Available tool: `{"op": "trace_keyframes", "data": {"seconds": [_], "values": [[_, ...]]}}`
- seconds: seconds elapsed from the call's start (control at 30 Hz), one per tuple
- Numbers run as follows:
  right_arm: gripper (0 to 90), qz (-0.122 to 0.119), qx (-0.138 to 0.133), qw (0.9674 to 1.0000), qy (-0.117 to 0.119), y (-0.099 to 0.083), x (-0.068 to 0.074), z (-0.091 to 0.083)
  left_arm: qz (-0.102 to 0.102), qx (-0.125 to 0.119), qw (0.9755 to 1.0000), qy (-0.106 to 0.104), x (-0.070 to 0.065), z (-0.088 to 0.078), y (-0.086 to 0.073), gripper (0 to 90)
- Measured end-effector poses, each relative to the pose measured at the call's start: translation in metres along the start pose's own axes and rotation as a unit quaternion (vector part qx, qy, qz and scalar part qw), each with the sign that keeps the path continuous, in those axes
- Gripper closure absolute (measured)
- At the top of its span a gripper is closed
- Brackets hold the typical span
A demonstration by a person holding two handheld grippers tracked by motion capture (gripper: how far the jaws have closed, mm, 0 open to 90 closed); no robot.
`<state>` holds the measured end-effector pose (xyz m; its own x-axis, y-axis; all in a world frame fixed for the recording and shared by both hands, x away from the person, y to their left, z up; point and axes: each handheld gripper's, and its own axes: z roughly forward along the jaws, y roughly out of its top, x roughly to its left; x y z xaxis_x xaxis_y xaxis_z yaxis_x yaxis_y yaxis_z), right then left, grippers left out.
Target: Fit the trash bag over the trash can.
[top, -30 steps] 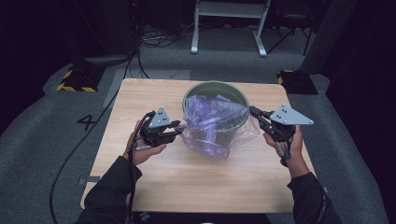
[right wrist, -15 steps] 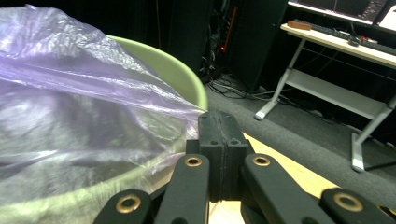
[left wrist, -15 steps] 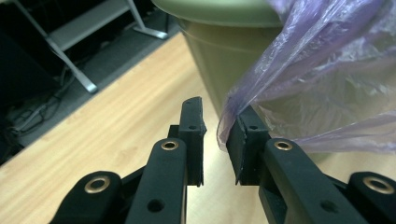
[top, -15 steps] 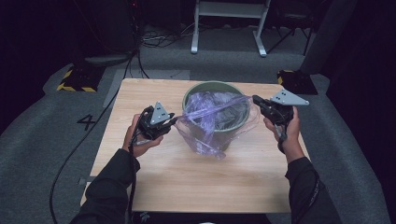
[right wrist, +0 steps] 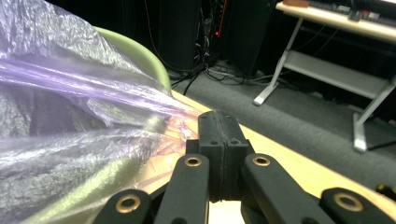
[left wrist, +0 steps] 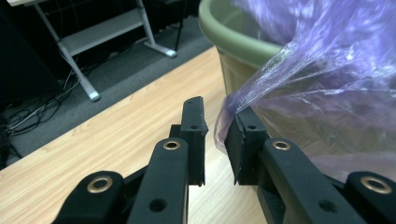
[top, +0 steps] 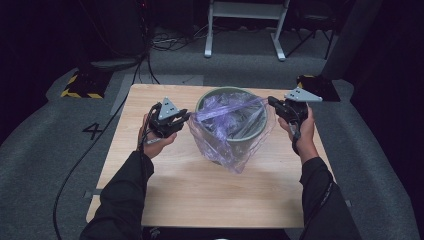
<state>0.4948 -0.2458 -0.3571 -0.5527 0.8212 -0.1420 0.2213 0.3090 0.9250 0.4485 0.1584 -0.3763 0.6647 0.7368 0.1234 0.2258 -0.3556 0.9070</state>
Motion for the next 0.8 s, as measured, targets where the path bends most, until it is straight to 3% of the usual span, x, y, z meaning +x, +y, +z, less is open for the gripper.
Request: {"op": "trace_keyframes", "data": {"seconds": [0.2,0.3,0.63,0.8], "values": [[90.0,0.023,0.005,0.9997,0.004,-0.006,-0.006,0.008,-0.009,-0.005,0.9999,-0.012,0.005,0.009,0.004,87.6],[90.0,0.030,0.011,0.9995,0.000,-0.009,-0.009,0.013,-0.018,0.000,0.9998,-0.009,0.005,0.018,0.005,88.8],[90.0,0.047,0.040,0.9981,0.003,-0.019,-0.012,0.025,-0.053,0.041,0.9977,-0.012,0.011,0.053,0.003,89.5],[90.0,0.050,0.051,0.9974,0.008,-0.023,-0.011,0.029,-0.055,0.056,0.9966,-0.022,0.009,0.064,0.003,89.4]]}}
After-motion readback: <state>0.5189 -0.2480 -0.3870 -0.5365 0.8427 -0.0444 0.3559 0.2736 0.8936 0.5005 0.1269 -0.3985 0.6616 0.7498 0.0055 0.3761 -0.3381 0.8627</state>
